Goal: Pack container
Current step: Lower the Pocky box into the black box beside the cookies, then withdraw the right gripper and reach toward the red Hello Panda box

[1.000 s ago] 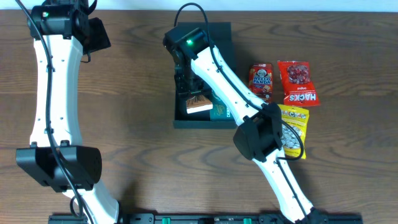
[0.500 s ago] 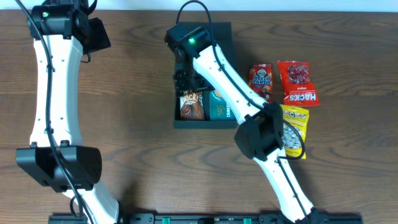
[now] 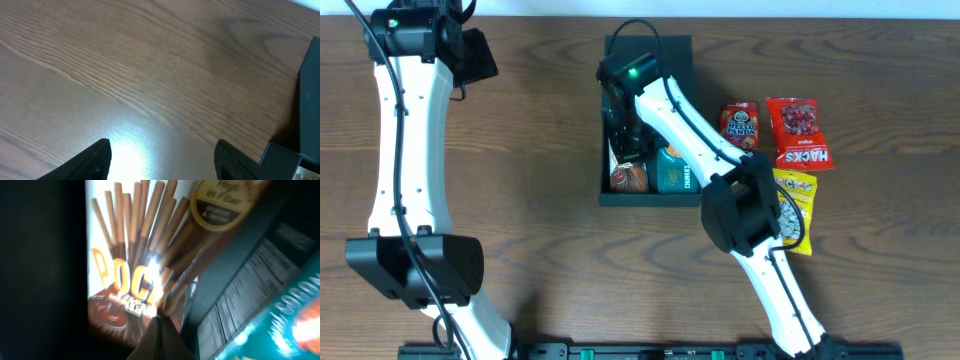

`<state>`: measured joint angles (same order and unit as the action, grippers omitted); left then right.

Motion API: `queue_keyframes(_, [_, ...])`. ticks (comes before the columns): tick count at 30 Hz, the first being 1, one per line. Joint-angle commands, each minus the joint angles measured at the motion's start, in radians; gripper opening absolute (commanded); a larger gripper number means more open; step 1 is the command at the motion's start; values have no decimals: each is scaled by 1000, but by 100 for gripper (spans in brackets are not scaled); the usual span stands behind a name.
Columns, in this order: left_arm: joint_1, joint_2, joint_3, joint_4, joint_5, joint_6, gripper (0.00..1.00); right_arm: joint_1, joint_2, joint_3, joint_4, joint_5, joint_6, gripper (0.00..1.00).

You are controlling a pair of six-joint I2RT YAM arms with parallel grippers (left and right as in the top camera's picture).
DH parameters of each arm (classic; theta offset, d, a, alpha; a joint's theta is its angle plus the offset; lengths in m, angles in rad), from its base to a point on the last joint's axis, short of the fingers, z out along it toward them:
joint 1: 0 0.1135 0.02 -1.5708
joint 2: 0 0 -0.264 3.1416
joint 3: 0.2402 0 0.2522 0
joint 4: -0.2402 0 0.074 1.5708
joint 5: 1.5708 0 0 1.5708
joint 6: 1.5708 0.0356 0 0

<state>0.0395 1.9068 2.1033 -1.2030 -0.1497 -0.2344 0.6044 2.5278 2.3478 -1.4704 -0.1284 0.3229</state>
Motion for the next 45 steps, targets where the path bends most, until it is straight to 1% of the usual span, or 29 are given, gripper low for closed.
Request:
queue_keyframes(1, [7,6,5,0,-7,10,67,3,-35,-48,25,-18,-27,2])
queue_keyframes(5, [7,6,4,1,-7,10,67,-5,-36,-40,41,-4,-56,2])
queue_keyframes(8, [7,6,4,0,-7,10,67,-23,-37,9,13,-3,-56,1])
queue_keyframes(11, [7,6,4,0,-7,10,67,-38,-42,94,-41,-11,-66,1])
queue_keyframes(16, [7,6,4,0,-7,10,67,-71,-72,267,-109,16,-146,1])
queue_keyframes(20, [7,6,4,-1,-7,10,67,-143,-114,360,-137,185,-149,1])
queue_keyframes(22, [7,6,4,-1,-7,10,67,-199,-133,364,-140,192,-156,1])
queue_keyframes(25, [7,6,4,0,-6,10,68,-311,-140,362,-161,175,-221,2])
queue_keyframes(29, [7,6,4,0,-7,10,67,-431,-140,324,-164,140,-263,2])
queue_keyframes(31, [7,6,4,0,-7,10,68,-477,-140,277,-154,135,-265,2])
queue_keyframes(36, [7,6,4,0,-7,10,67,-555,-153,84,-87,82,-273,2])
queue_keyframes(40, [7,6,4,0,-7,10,67,-569,-153,-62,-16,49,-272,1])
queue_keyframes(45, [7,6,4,1,-7,10,68,-538,-153,-178,45,74,-271,1])
